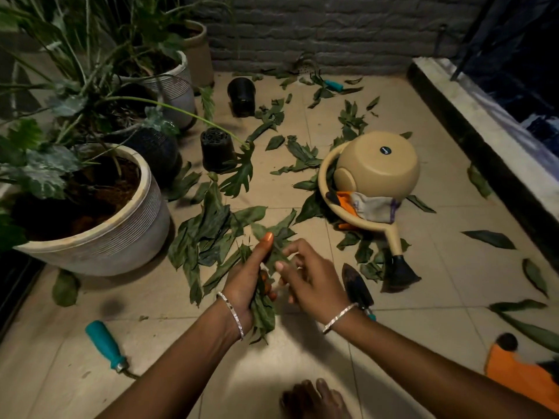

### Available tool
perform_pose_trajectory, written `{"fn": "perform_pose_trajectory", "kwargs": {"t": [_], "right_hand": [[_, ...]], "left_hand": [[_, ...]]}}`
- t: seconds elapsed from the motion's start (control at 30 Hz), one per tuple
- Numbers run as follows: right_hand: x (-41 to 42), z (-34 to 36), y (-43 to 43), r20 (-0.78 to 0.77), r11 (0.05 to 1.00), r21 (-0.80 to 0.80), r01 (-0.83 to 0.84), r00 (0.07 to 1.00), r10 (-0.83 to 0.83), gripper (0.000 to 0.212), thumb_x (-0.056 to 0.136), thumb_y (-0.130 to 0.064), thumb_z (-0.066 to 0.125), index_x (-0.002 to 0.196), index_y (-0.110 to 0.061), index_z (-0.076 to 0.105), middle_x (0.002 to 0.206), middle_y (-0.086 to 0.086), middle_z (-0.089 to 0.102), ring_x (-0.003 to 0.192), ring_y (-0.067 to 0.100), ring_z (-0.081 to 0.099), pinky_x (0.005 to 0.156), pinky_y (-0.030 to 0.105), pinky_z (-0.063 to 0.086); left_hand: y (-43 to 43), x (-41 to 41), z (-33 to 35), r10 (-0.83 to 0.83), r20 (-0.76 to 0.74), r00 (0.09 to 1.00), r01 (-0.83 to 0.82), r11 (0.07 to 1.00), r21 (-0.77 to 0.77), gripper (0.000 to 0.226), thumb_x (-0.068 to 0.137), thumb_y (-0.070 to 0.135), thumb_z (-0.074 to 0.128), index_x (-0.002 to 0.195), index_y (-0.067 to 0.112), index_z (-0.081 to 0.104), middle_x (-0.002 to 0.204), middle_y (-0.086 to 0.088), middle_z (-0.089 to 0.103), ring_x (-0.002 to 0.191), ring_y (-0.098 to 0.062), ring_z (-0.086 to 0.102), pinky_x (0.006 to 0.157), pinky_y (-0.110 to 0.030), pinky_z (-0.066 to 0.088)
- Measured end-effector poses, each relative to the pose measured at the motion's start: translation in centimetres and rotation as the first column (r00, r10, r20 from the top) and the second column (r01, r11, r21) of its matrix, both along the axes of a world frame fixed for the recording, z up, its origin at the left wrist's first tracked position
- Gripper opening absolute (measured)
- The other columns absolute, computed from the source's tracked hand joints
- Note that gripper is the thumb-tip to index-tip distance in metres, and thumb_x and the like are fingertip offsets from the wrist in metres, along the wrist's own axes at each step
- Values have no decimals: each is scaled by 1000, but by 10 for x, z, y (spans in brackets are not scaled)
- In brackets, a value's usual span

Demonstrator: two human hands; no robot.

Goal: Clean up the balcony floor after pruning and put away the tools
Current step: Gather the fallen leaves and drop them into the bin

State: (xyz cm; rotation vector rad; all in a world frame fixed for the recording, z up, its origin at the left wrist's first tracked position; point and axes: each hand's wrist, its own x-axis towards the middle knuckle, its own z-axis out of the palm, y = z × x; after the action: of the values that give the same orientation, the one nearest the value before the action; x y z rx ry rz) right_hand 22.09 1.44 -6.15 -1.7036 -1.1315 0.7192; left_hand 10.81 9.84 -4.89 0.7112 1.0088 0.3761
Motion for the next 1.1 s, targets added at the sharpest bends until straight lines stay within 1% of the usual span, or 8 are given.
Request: {"fn": "perform_pose_trajectory", "kwargs": {"t": [0.1, 0.23, 0.33, 0.5, 0.63, 0.77, 0.9, 1.1], "right_hand": [[-22, -2, -8, 91, 996, 6, -84, 992, 83, 19, 94, -37, 60, 107, -25, 55, 78, -1, 63, 58, 12, 62, 53, 38, 52], [-24, -6, -2, 16, 997, -34, -63, 998, 63, 27, 90, -54, 58, 99, -28, 60, 80, -1, 64, 61, 18, 59, 57, 37, 47], [-8, -28, 15, -41, 993, -115, 24, 999, -29, 25, 94, -50, 57, 88, -26, 62, 75, 0, 67, 65, 16, 62, 62, 35, 50], [50, -103, 62, 319, 939, -328, 102, 948, 8, 10, 87, -23, 66, 94, -22, 60, 92, 7, 69, 88, 29, 65, 74, 36, 51], [62, -118, 104, 554, 871, -488, -56, 751, 359, 69, 78, -42, 72, 137, -19, 44, 133, 12, 47, 120, 35, 46, 95, 41, 46], [58, -123, 130, 616, 802, -570, -179, 553, 561, 91, 74, -61, 71, 148, -29, 28, 152, 9, 30, 136, 34, 31, 107, 48, 39], [50, -134, 125, 642, 773, -617, -146, 476, 601, 71, 80, -58, 66, 138, -27, 41, 140, 8, 39, 126, 32, 38, 95, 44, 43], [45, -145, 92, 696, 840, -532, -105, 510, 505, 31, 96, -32, 53, 123, -17, 49, 129, 10, 50, 112, 30, 47, 85, 39, 43]], "left_hand": [[-2, -3, 3, 21, -69, 997, -21, 1000, 9, 51, 79, 50, 74, 106, 7, 72, 95, -17, 74, 80, -34, 72, 61, -36, 57], [7, -12, -4, 177, -206, 962, -170, 984, 53, 36, 91, 38, 64, 104, 4, 67, 88, -19, 73, 71, -33, 72, 57, -38, 57], [18, -31, -11, 249, -198, 948, -242, 968, 59, 33, 91, 41, 64, 79, 10, 65, 65, -8, 67, 57, -25, 63, 65, -35, 52], [28, -63, -9, 280, -141, 950, -283, 959, -2, 34, 91, 42, 63, 74, 12, 63, 54, -5, 64, 43, -19, 59, 58, -32, 50], [38, -86, -10, 309, -56, 949, -314, 943, -115, 31, 89, 41, 65, 78, 13, 58, 53, -2, 59, 43, -16, 58, 53, -29, 52], [43, -96, -10, 330, -1, 944, -327, 933, -149, 24, 89, 38, 65, 88, 15, 57, 57, -2, 64, 44, -12, 58, 47, -21, 52], [44, -100, -14, 323, 5, 946, -320, 938, -135, 29, 85, 40, 69, 79, 15, 56, 55, -1, 58, 44, -13, 55, 53, -24, 49], [46, -100, -20, 282, -29, 959, -284, 953, -106, 43, 68, 54, 73, 66, 19, 48, 58, -1, 45, 45, -14, 44, 49, -23, 39]]}}
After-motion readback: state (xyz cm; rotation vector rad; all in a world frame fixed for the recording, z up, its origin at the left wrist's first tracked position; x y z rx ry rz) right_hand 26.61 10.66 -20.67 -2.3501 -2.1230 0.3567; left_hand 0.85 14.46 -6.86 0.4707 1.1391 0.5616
